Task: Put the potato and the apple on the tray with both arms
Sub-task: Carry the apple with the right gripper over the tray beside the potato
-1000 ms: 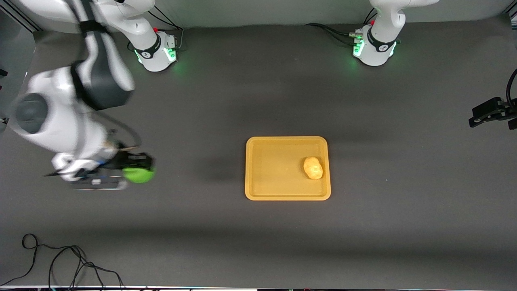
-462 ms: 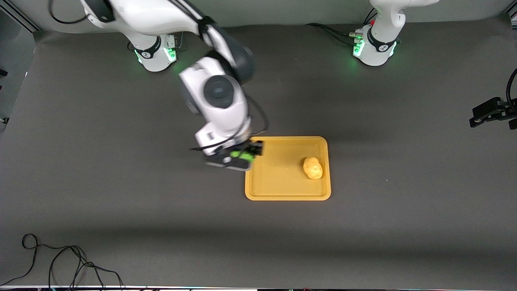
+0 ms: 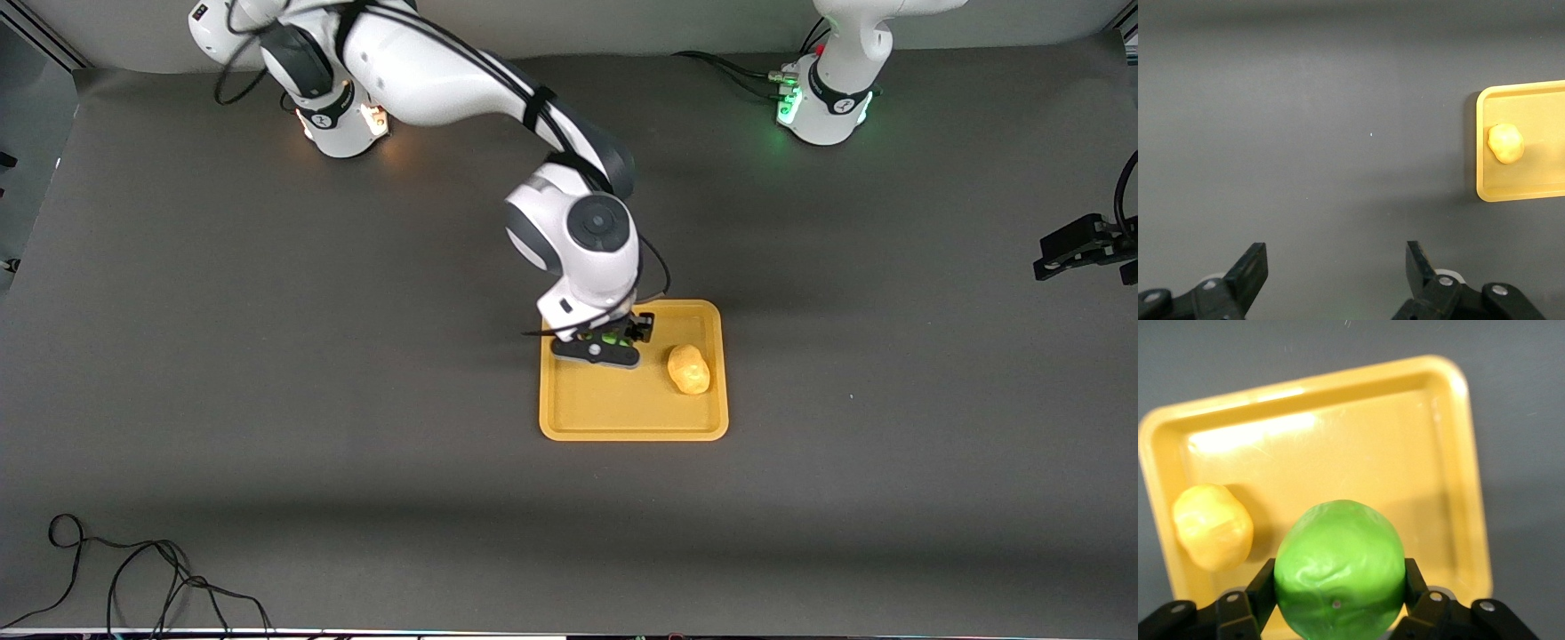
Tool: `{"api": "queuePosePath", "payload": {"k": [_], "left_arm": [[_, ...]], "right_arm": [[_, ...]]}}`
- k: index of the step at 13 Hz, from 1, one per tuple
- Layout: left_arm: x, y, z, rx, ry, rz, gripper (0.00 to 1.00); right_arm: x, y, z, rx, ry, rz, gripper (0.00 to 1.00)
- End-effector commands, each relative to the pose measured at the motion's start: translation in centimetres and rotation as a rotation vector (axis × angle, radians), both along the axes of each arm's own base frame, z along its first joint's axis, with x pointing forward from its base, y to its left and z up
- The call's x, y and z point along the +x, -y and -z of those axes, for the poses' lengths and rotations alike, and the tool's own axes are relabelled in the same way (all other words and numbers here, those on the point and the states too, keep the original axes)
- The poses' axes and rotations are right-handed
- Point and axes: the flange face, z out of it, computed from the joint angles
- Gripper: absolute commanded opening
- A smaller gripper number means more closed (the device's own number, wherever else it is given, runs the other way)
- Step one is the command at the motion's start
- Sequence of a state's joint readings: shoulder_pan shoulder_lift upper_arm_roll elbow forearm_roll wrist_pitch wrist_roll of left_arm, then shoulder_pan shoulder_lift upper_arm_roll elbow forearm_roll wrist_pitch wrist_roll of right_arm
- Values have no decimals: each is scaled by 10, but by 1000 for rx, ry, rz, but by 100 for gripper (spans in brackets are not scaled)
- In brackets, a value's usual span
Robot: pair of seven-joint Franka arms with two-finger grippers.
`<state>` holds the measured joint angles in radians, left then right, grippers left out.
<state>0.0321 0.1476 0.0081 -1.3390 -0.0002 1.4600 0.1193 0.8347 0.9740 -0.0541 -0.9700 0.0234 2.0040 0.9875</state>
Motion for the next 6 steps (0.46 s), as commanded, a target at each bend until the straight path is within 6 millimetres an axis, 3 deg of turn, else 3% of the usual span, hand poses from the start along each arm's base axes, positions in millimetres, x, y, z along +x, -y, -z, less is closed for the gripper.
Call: {"api": "queuePosePath", "payload": {"k": [1, 6], "left_arm": [[-3, 2, -5, 17, -1, -7, 93], [-3, 1, -5, 18, -3, -4, 93]], "right_arm": [[2, -13, 25, 9, 44, -8, 50], [2, -12, 79, -40, 87, -53, 50]]}}
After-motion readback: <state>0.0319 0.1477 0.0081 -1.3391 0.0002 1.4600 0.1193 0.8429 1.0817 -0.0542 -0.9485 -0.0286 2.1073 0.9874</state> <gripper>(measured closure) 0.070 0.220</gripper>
